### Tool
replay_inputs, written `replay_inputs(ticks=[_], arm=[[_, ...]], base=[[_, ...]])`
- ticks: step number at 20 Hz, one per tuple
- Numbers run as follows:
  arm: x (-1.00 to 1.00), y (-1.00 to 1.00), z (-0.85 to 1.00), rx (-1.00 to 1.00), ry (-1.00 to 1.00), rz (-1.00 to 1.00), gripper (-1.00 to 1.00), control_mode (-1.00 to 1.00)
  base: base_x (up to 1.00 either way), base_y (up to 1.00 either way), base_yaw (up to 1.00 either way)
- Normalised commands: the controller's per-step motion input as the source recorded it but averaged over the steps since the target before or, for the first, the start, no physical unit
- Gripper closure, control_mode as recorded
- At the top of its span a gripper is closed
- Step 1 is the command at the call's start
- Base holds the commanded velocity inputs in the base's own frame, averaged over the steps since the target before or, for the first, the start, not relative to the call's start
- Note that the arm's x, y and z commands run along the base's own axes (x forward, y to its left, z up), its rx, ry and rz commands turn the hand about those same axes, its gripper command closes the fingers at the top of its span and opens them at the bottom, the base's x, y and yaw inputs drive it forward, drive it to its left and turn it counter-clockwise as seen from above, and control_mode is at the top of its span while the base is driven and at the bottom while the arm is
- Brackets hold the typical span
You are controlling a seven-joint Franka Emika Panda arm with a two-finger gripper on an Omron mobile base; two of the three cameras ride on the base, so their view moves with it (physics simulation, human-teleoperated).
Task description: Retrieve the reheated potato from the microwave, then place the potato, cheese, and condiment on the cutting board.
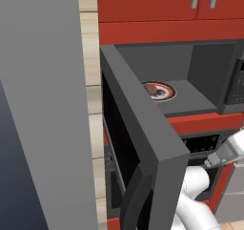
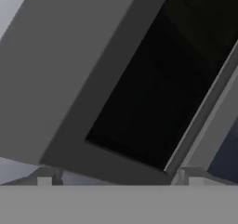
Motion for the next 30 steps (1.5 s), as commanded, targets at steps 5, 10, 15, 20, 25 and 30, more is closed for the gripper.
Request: replay_inputs(ticks=[5,10,15,20,25,30], arm=[[0.17,-0.41,0.12,-0.08,-0.01,-0.33,-1.0,-1.0],[0.25,-0.31,0.15,-0.17,0.0,-0.36,-1.0,-1.0],[0.27,-0.28,0.09,-0.24,0.0,-0.33,-1.0,-1.0],[0.39,-0.24,0.0,-0.2,0.0,-0.24,-1.0,-1.0],[0.44,-0.3,-0.03,-0.15,0.0,-0.14,-1.0,-1.0],[0.46,-0.3,-0.15,-0.14,-0.01,-0.02,-1.0,-1.0]], base=[[0.0,0.0,0.0],[0.0,0.0,0.0],[0.0,0.0,0.0],[0.0,0.0,0.0],[0.0,0.0,0.0],[0.0,0.0,0.0]])
